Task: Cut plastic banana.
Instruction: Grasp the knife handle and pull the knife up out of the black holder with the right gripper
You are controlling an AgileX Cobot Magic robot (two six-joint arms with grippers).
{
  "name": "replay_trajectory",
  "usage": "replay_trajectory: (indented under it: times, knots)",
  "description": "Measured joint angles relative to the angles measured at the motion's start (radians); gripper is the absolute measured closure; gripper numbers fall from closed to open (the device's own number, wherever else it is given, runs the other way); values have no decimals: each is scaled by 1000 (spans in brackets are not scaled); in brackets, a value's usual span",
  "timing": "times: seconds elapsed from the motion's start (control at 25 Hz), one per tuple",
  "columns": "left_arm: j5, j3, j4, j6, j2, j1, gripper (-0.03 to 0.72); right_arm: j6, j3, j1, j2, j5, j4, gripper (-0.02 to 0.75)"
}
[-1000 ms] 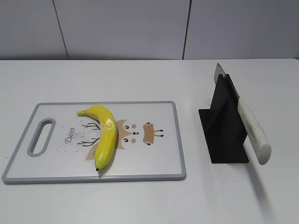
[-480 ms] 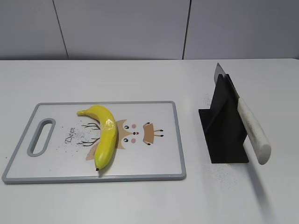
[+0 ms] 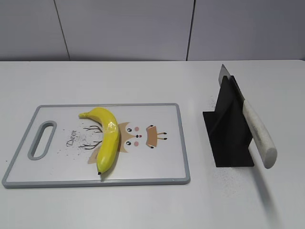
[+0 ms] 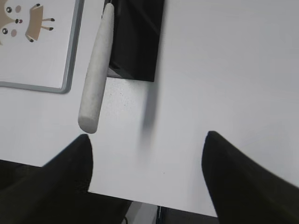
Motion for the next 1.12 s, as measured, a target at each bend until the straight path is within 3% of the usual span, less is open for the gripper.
replay_trajectory:
  times: [0.24,0.6,1.12]
  knots:
    - [0,0,-1,0,0,0,232,17,-90,127,179,28,-38,190]
    - [0,0,-2,0,0,0,232,194,-151,320,374,14,-125,208]
    - [0,0,-2,0,0,0,232,335,-151,336,644,-73,-126,213]
